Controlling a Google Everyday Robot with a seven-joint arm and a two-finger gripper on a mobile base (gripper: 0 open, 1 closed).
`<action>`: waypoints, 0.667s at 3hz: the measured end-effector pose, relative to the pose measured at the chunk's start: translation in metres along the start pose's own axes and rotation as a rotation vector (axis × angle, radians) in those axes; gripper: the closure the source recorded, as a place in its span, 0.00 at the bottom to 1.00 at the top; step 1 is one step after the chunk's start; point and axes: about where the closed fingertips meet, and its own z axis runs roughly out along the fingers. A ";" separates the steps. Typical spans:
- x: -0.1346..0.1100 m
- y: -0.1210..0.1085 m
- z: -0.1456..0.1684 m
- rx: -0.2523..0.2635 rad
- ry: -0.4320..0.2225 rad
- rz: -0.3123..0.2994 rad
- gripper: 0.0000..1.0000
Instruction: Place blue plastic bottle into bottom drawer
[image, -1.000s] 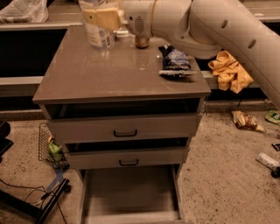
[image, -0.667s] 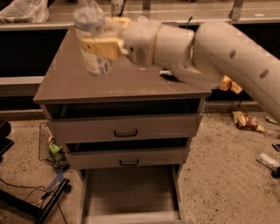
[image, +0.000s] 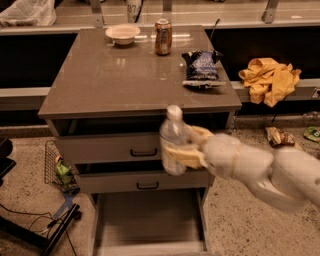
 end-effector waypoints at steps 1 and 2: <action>0.101 -0.034 -0.067 0.148 0.080 0.070 1.00; 0.101 -0.034 -0.067 0.148 0.080 0.070 1.00</action>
Offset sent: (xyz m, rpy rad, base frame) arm -0.0096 -0.0685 -0.0784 -0.0361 0.0713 -0.1287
